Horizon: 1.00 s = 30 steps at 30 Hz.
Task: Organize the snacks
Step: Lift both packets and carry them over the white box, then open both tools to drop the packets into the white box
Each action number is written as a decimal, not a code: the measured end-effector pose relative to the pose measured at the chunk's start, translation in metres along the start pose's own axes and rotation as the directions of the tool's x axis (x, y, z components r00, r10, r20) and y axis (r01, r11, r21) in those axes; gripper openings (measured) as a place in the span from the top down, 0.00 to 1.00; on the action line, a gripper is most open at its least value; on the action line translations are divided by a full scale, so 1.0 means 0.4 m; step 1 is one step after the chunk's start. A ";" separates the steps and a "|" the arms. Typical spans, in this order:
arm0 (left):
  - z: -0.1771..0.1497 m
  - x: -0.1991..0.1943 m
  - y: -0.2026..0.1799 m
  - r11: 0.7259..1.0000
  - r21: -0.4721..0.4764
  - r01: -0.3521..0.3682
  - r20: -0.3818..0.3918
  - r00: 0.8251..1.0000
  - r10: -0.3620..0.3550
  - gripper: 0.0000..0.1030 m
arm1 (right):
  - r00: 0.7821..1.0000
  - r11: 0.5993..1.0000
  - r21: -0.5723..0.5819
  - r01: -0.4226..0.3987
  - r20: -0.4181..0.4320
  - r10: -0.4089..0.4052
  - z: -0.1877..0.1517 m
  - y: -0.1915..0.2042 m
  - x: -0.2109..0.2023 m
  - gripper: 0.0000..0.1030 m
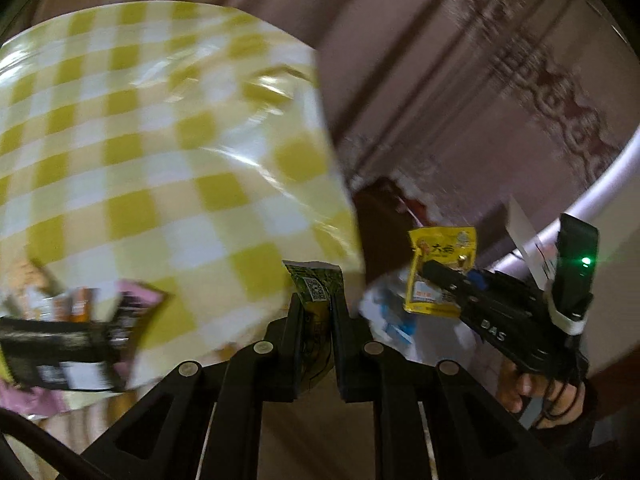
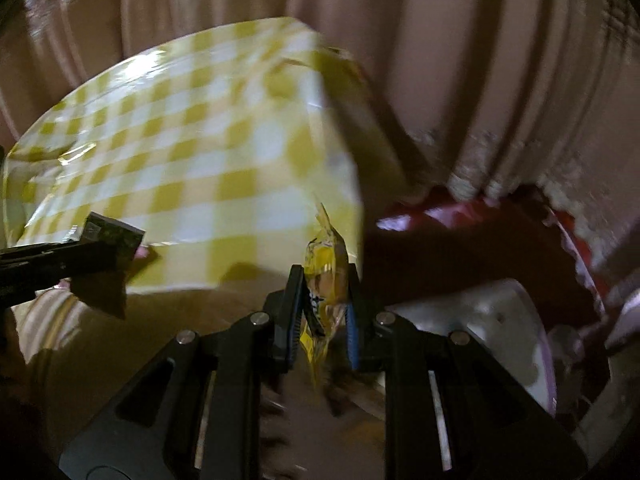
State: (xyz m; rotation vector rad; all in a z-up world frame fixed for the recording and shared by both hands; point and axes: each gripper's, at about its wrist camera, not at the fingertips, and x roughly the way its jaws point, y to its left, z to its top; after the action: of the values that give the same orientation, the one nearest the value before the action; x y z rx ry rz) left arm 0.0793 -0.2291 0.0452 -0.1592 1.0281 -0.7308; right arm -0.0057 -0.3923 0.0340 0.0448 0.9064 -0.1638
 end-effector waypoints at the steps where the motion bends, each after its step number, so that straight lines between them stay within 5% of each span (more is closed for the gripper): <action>1: 0.000 0.020 -0.028 1.000 0.018 0.022 -0.017 1.000 -0.022 0.87 | 1.000 1.000 0.017 0.019 -0.011 -0.019 -0.013 -0.029 -0.001 0.78; 12: -0.062 0.176 -0.233 0.980 0.144 0.136 -0.209 0.972 -0.105 0.87 | 0.987 0.987 0.120 0.111 -0.126 -0.096 -0.126 -0.206 0.014 0.78; 24: -0.122 0.291 -0.313 0.971 0.199 0.133 -0.367 0.929 -0.052 0.84 | 0.966 0.971 0.202 0.124 -0.250 -0.071 -0.234 -0.278 0.050 0.77; 27: -0.129 0.287 -0.290 0.976 0.182 0.122 -0.380 0.924 -0.045 0.70 | 0.958 0.971 0.208 0.122 -0.280 -0.061 -0.253 -0.274 0.062 0.76; 30: -0.123 0.271 -0.283 0.976 0.170 0.134 -0.363 0.930 -0.064 0.52 | 0.955 0.971 0.208 0.119 -0.291 -0.055 -0.255 -0.274 0.068 0.58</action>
State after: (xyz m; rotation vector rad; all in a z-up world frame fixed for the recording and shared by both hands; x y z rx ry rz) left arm 0.0178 -0.3717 -0.0083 0.0945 1.2922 -0.9713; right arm -0.0864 -0.4930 -0.0471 0.2425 1.1744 -0.3487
